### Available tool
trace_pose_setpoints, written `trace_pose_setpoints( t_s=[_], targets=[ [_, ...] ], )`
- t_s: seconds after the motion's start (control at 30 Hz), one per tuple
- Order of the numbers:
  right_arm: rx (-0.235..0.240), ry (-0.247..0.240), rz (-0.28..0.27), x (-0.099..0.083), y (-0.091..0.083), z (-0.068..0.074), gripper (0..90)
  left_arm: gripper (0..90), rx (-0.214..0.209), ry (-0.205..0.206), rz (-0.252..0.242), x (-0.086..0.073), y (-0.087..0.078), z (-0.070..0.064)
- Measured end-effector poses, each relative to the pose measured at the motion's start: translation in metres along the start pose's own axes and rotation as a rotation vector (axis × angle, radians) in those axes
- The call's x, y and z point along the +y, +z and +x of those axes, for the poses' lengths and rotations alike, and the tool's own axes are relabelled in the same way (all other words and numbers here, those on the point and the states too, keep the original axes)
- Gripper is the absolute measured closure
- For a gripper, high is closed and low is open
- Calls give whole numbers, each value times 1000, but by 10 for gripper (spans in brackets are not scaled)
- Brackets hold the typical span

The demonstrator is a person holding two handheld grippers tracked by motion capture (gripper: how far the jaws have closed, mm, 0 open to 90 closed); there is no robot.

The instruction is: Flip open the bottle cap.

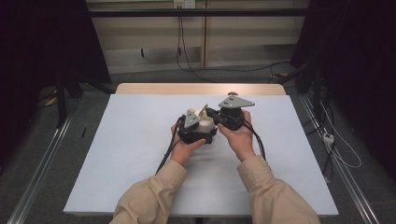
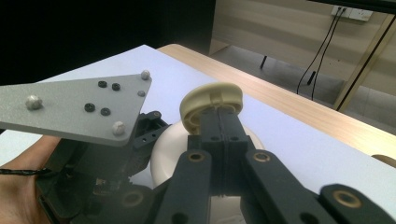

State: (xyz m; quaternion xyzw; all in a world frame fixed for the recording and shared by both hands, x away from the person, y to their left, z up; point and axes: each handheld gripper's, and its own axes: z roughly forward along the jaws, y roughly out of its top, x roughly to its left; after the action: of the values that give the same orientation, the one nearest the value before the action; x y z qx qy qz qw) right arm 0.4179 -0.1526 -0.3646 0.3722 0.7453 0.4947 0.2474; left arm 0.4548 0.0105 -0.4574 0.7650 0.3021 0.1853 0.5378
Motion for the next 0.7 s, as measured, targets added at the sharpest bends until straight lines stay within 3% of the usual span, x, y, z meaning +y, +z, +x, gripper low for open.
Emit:
trace_pose_setpoints(
  t_s=[0.7],
  targets=[
    [0,4,-1,1,3,-1,900,44,2,-6,-1,-1,0,0]
  ],
)
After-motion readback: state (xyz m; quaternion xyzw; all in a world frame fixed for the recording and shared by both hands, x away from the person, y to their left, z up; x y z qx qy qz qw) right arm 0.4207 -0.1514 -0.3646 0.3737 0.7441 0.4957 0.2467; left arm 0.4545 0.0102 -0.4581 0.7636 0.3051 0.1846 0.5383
